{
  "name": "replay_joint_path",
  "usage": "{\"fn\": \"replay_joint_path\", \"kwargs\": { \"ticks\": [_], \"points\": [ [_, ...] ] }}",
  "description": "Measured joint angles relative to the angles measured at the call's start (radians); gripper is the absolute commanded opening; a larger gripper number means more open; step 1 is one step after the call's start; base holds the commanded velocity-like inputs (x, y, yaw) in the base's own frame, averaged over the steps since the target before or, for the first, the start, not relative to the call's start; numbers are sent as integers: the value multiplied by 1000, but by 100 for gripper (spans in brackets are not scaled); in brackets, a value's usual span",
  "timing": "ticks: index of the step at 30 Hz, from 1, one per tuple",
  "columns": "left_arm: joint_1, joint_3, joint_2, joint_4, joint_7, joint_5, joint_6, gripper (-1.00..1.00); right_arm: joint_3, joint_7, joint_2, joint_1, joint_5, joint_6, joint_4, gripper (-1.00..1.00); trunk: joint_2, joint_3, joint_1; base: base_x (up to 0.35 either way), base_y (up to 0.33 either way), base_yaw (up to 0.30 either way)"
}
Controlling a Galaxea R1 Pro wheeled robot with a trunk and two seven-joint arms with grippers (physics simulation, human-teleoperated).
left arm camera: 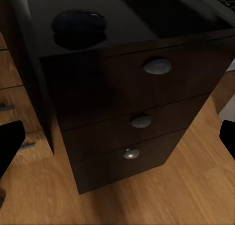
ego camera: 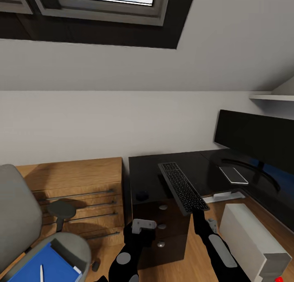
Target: In the bedroom, organize the workspace by keeping the computer under the desk, ensuring the monitor is on the desk, placing the keyboard on the desk next to the monitor, placing the mouse on the desk next to the keyboard, moving the folder from the swivel chair onto the desk next to the mouse, stacking the notebook on top of the folder with the pen on top of the notebook, and positioning the swivel chair next to the desk.
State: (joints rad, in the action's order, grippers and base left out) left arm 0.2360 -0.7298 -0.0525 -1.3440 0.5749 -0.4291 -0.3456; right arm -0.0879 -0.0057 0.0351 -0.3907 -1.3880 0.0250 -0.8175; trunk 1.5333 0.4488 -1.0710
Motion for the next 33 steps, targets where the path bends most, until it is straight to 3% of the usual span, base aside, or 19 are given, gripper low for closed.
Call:
{"fn": "replay_joint_path", "kwargs": {
  "ticks": [9, 22, 23, 25, 33],
  "points": [
    [0, 0, 1, 0, 0, -1, 0, 100, -2, 0, 3, 0, -1, 0, 1, -100, 0, 0, 0, 179, 126, 0],
    [0, 0, 0, 0, 0, 0, 0, 100, 3, -16, 2, 0, 7, -2, 3, -100, 0, 0, 0, 11, 7, 0],
    [0, 0, 0, 0, 0, 0, 0, 100, 5, -23, 2, 0, 7, -2, 3, 100, 0, 0, 0, 0, 0, 0],
    [0, 0, 0, 0, 0, 0, 0, 100, 30, -37, 2, 0, 9, -5, 2, 100, 0, 0, 0, 0, 0, 0],
    [0, 0, 0, 1, 1, 0, 0, 100, 35, -39, 1, 0, 9, -7, 2, 100, 0, 0, 0, -3, 0, 0]
  ]
}}
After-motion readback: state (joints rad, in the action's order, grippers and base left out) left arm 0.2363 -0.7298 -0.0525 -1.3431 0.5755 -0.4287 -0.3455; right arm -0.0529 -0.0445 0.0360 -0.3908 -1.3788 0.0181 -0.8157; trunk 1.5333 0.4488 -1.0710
